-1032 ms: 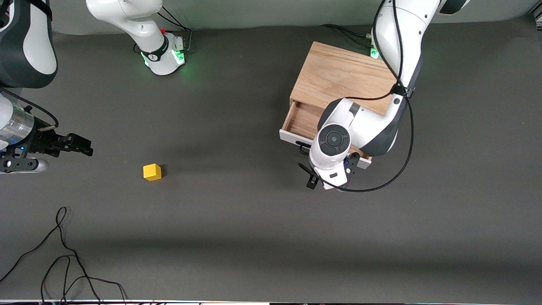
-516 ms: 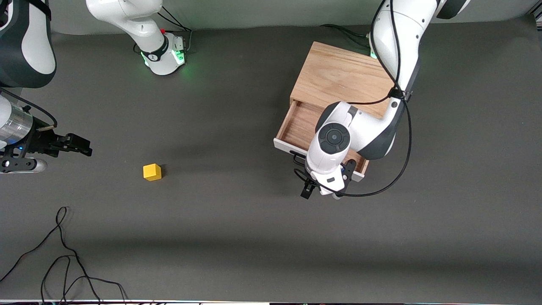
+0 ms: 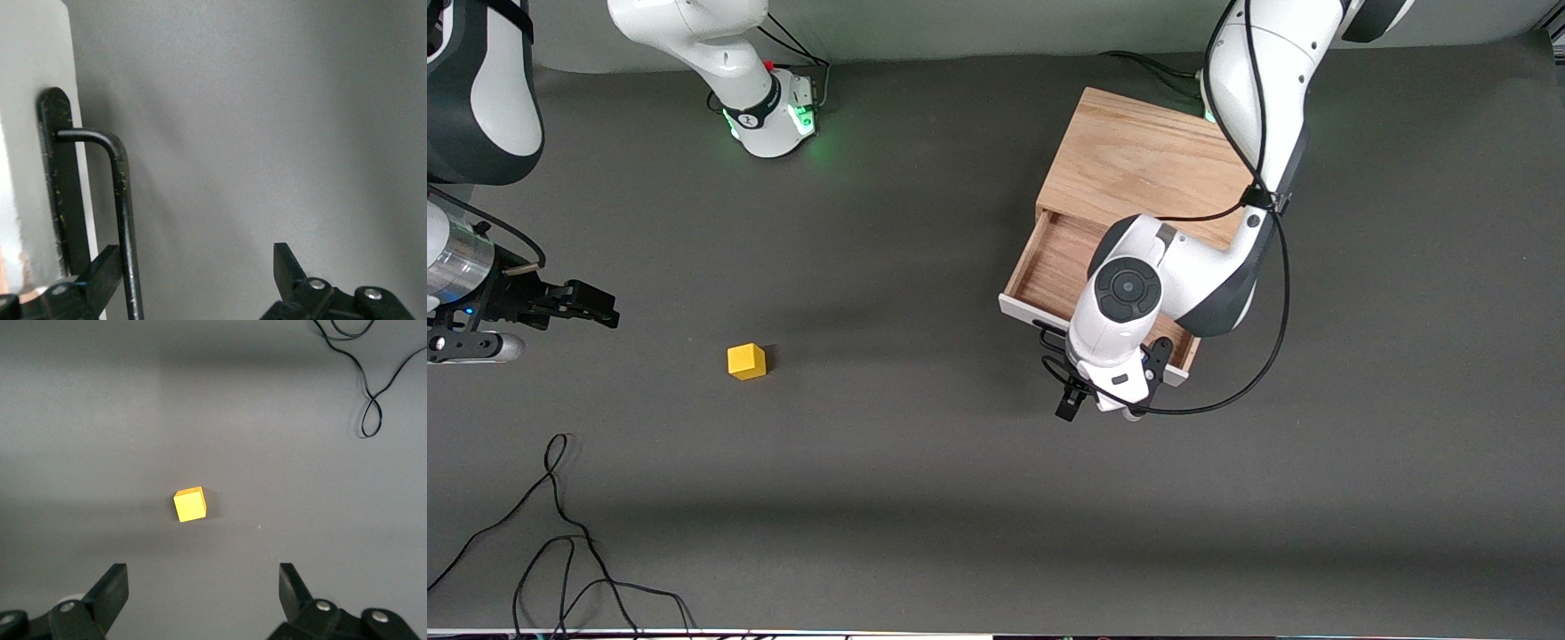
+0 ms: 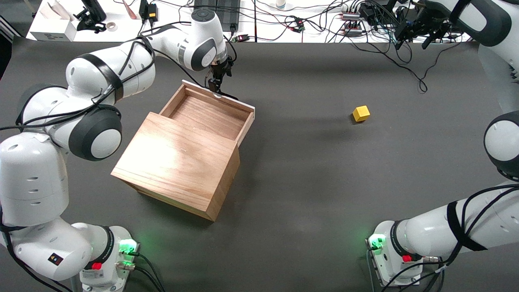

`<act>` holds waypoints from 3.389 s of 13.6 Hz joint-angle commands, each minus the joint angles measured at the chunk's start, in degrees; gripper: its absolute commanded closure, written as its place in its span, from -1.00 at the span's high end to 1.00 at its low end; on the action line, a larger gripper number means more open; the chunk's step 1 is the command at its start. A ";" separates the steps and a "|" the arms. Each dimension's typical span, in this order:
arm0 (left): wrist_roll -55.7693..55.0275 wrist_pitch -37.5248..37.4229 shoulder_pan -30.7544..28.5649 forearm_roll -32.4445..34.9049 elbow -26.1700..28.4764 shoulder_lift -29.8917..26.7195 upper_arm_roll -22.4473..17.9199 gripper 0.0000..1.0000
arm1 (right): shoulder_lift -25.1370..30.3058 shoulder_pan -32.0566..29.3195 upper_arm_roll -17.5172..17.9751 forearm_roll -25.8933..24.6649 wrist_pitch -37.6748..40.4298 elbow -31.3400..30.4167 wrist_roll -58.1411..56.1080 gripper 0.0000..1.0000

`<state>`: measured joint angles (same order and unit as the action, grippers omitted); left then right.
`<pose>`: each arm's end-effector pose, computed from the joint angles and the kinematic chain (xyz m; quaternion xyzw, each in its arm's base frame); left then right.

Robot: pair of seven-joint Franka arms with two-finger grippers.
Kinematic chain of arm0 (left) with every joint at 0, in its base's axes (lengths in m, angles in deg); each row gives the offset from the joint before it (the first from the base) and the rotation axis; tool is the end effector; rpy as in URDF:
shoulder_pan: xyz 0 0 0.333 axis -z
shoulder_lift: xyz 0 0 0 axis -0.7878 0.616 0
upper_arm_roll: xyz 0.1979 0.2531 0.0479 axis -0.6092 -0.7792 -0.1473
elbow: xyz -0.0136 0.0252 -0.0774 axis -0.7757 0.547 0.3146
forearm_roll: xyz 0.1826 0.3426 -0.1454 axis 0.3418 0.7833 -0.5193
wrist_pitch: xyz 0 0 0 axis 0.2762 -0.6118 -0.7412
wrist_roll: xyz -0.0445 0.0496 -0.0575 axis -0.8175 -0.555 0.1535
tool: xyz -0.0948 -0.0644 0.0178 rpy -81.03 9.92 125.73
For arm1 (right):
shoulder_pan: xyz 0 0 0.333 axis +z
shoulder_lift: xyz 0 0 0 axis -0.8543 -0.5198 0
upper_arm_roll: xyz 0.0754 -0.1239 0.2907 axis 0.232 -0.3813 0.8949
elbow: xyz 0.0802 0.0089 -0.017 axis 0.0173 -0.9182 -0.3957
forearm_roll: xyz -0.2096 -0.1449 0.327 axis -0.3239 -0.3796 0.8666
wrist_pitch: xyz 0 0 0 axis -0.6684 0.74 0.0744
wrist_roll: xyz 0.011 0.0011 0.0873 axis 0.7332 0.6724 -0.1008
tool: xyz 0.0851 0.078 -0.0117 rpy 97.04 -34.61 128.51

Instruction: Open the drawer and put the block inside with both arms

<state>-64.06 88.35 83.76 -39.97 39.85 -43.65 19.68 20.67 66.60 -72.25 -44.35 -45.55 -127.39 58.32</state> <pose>0.6370 -0.4103 0.3022 0.8488 0.5259 0.0079 0.0541 0.6154 -0.0170 0.5355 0.9999 -0.0053 -0.0068 0.0123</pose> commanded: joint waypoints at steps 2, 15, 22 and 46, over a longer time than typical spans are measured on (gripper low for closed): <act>0.76 -3.26 -0.23 1.69 -2.84 -0.52 -0.34 1.00 | -0.40 0.26 -0.41 1.06 0.42 1.21 0.09 1.00; 46.75 -34.88 -17.17 -3.32 -2.84 -20.64 0.10 1.00 | -0.31 0.26 -0.41 0.97 0.33 1.65 0.00 1.00; 78.17 -40.20 -26.42 -2.36 3.29 -30.57 -0.69 1.00 | 0.48 0.34 -0.32 0.97 0.42 3.67 0.00 1.00; 96.04 -37.91 -25.46 2.04 6.83 -35.51 -3.51 1.00 | -0.40 0.26 0.21 1.15 4.11 8.42 0.88 1.00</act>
